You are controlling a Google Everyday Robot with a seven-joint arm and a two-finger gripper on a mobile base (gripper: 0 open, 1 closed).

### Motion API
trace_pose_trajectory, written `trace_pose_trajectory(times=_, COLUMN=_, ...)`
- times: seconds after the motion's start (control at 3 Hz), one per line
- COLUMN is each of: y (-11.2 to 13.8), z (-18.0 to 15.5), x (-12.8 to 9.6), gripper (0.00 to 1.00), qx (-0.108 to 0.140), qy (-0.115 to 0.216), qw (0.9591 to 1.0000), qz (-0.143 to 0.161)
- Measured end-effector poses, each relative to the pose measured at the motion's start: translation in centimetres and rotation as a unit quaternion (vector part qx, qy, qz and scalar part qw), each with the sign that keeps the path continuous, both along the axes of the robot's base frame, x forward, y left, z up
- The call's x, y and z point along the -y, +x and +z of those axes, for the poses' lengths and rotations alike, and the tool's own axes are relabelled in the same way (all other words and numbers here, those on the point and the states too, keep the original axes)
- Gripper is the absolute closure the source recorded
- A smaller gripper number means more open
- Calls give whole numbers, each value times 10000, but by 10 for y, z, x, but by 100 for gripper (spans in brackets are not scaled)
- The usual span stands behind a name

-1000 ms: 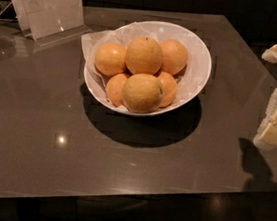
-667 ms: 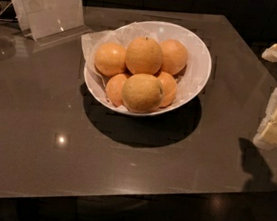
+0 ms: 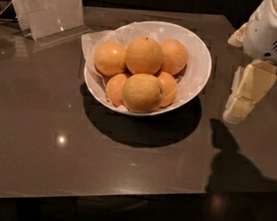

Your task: Pick orange from white bowl

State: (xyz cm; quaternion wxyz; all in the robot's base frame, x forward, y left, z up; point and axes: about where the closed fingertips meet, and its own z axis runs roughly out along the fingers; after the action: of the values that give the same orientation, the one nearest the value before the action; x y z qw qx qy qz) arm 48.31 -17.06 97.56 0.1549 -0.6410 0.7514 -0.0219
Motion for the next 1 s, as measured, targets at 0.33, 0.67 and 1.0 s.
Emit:
trace_pose_trajectory(times=0.33, y=0, z=0, x=0, gripper=0, qx=2, qy=1, qw=10000, qz=4)
trace_pose_trajectory(times=0.67, y=9, z=2, x=-15, gripper=0, qx=88, qy=215, qw=9996, qz=144)
trace_pose_trajectory(times=1.0, y=25, z=7, x=-48, gripper=0, qx=90, qy=444, qw=9974, qz=553)
